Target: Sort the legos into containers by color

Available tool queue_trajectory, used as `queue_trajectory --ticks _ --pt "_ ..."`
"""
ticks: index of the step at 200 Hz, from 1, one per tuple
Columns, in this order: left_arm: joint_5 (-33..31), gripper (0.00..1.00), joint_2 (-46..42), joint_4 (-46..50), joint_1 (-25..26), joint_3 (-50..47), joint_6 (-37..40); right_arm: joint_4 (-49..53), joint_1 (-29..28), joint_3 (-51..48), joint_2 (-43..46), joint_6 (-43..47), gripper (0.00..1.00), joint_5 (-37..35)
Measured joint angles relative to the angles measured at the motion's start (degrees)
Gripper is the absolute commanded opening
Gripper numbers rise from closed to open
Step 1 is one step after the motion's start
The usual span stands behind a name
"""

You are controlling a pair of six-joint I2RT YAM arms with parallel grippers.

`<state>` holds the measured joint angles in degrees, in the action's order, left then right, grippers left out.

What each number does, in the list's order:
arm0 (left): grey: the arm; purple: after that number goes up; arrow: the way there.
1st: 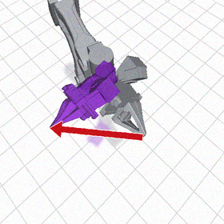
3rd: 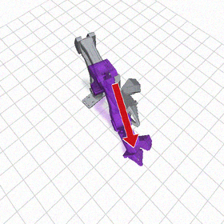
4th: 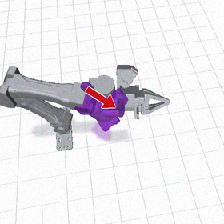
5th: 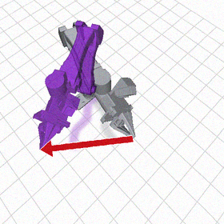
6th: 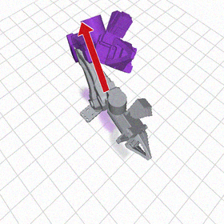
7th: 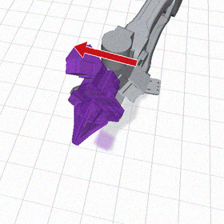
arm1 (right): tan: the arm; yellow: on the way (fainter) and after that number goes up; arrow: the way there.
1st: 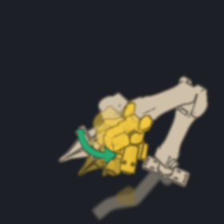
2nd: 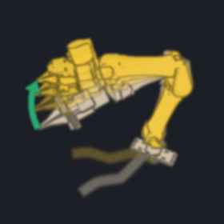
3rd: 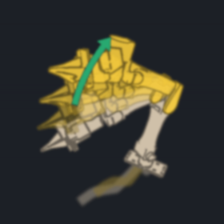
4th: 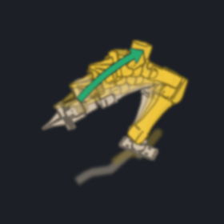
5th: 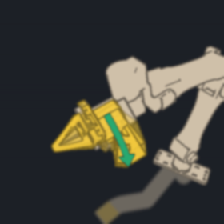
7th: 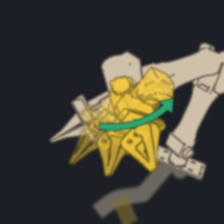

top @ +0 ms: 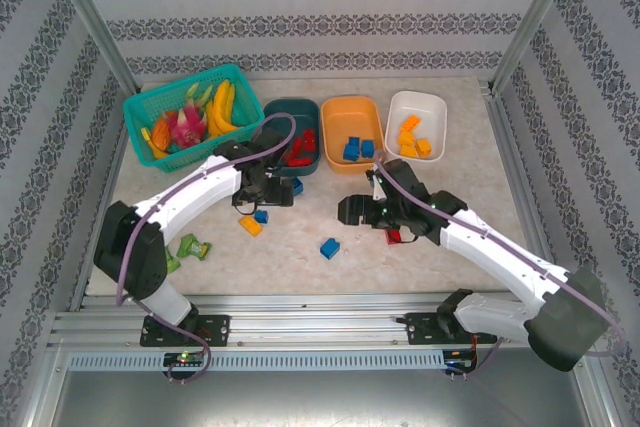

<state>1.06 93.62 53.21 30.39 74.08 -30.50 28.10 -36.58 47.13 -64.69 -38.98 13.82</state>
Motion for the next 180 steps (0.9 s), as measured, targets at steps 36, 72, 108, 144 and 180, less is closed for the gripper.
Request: queue_trajectory --ticks 36,72,108,144,180 --pt "1.77 0.85 7.89 0.44 -2.29 0.81 5.03 -7.45 -2.34 -5.35 3.15 -1.14 0.84 3.02" --pt "2.54 0.77 11.43 0.61 -3.93 1.33 7.19 -11.56 -3.45 -6.78 3.8 -1.66 0.83 4.11" --pt "3.32 0.7 13.29 0.61 -4.26 2.49 8.48 -12.13 -3.45 -6.78 3.89 -1.66 0.84 4.11" --pt "3.39 0.62 15.41 0.59 -4.26 2.71 9.16 -12.11 -3.45 -6.78 3.48 -1.73 0.84 4.09" --pt "3.41 0.56 16.48 0.59 -4.26 2.62 9.31 -12.11 -3.45 -6.78 2.58 -1.86 0.84 4.09"
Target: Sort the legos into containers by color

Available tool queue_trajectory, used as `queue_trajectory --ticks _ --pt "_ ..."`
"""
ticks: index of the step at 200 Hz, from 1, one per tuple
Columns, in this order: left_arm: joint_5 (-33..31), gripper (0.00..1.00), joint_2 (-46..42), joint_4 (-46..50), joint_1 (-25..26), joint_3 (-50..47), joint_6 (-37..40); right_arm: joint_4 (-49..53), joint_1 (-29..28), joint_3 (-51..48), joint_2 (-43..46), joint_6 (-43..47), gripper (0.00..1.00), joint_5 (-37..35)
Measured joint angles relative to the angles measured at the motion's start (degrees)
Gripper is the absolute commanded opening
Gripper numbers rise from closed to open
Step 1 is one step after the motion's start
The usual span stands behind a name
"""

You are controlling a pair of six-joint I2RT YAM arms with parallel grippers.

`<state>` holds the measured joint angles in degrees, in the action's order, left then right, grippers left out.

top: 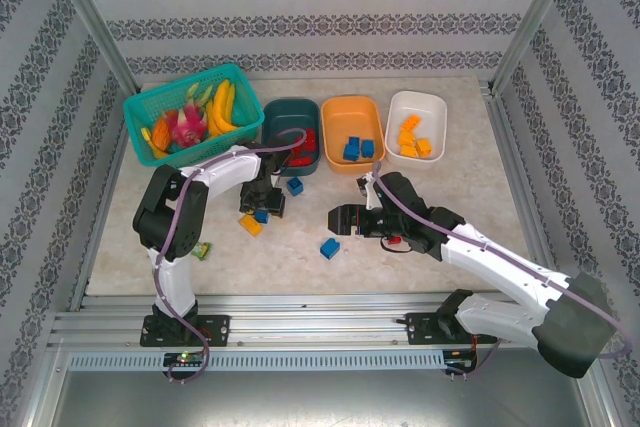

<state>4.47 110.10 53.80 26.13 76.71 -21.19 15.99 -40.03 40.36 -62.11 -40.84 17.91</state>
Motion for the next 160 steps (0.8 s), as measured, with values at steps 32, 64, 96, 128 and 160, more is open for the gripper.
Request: queue_trajectory --ticks 32,64,96,128,160 --pt "-0.02 0.49 0.0 -0.2 0.0 -0.74 -0.02 0.02 0.0 0.0 -0.07 0.0 0.84 -0.02" --pt "-0.04 0.42 0.0 -0.24 0.0 -1.11 -0.24 0.04 0.02 0.02 -0.42 0.0 0.83 -0.04" --pt "-0.26 0.37 -0.22 -0.46 0.15 -1.11 -0.66 0.15 0.02 0.02 -0.52 -0.02 0.83 -0.11" --pt "-0.42 0.35 -1.42 -0.5 0.68 -0.85 -1.86 2.78 0.2 1.22 -0.15 0.04 0.83 -2.12" --pt "-0.02 0.34 -3.48 1.66 1.84 6.16 -4.09 6.84 4.35 4.33 5.05 -0.04 0.84 -7.23"
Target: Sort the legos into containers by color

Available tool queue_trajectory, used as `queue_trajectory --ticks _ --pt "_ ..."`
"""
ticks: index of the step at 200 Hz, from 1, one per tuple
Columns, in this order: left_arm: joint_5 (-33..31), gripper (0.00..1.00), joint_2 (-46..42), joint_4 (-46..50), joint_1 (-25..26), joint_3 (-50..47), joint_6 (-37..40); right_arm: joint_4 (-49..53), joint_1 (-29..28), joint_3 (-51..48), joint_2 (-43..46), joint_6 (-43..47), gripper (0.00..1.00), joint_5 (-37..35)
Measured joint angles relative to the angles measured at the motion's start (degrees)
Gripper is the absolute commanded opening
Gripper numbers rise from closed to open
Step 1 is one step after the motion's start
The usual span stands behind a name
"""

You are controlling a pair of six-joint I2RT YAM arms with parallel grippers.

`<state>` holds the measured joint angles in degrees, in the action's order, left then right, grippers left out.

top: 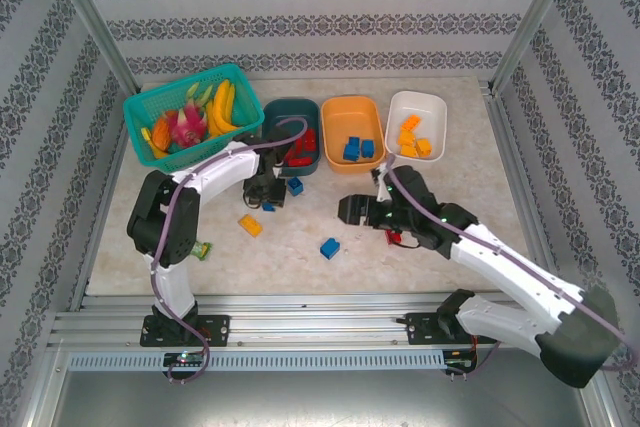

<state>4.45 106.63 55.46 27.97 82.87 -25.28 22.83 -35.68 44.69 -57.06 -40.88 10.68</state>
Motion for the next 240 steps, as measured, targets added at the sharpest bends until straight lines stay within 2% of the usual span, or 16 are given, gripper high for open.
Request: queue_trajectory --ticks 32,51,95,115,150,182,240 --pt "1.4 0.34 0.07 1.18 1.27 12.28 -2.23 0.31 7.5 2.34 4.74 -1.25 0.86 -4.11" --pt "2.4 0.34 3.3 2.6 2.1 23.69 -3.13 0.11 12.44 3.02 4.76 -1.9 0.86 -5.09" --pt "4.37 0.35 20.13 2.64 3.41 49.09 -3.82 0.13 21.9 6.71 0.44 -4.72 0.86 -4.22" --pt "4.76 0.35 27.65 1.62 3.45 55.74 -3.67 0.09 24.37 9.42 -2.1 -6.56 0.86 -2.6" --pt "4.98 0.34 35.01 -3.23 3.48 59.14 -2.93 -0.26 25.09 11.82 -4.46 -8.39 0.86 -0.7" --pt "4.72 0.34 38.16 -7.89 3.48 60.61 -1.49 -1.95 25.09 11.82 -7.1 -10.8 0.86 1.25" --pt "4.09 0.34 42.36 -10.95 3.48 62.69 -1.4 -6.03 25.09 11.56 -13.11 -16.28 0.86 3.67"
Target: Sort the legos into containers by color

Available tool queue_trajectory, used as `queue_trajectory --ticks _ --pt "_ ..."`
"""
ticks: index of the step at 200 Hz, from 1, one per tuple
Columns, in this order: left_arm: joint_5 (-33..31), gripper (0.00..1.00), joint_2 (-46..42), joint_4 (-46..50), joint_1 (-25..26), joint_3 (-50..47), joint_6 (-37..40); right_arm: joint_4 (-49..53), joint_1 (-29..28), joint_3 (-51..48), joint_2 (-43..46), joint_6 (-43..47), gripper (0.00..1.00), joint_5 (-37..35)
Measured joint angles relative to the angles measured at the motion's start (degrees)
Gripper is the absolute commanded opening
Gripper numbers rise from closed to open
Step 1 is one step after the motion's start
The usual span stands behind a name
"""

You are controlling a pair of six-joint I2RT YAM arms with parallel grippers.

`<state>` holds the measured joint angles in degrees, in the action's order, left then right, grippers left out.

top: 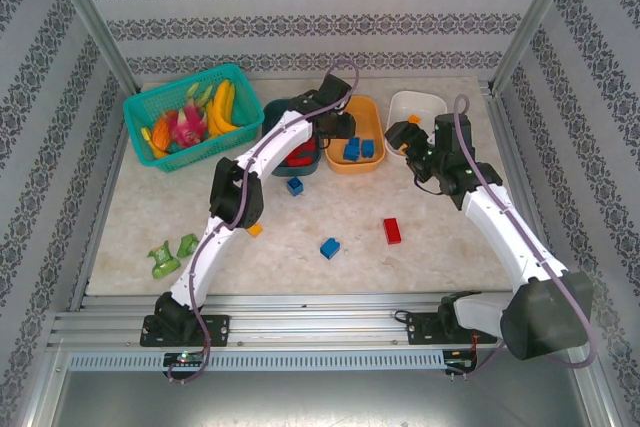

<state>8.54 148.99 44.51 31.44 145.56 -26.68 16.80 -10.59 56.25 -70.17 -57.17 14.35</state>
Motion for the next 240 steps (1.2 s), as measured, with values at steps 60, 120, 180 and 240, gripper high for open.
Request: queue_trajectory --ticks 60,120,180,240 --pt "0.02 0.5 1.53 -0.46 0.0 0.04 -2.21 -0.85 0.0 0.02 -0.39 -1.22 0.86 0.66" --pt "0.26 0.56 1.51 -0.48 0.0 0.92 -4.11 -0.37 0.0 1.29 -0.39 0.04 0.86 0.83" --pt "-0.9 0.63 -7.76 2.54 0.0 0.22 -10.56 4.9 -7.04 3.76 0.46 11.65 0.84 -1.46" --pt "-8.72 0.75 -55.41 5.42 -0.7 -41.81 -16.35 7.82 -31.47 4.57 -3.08 24.3 0.83 -6.71"
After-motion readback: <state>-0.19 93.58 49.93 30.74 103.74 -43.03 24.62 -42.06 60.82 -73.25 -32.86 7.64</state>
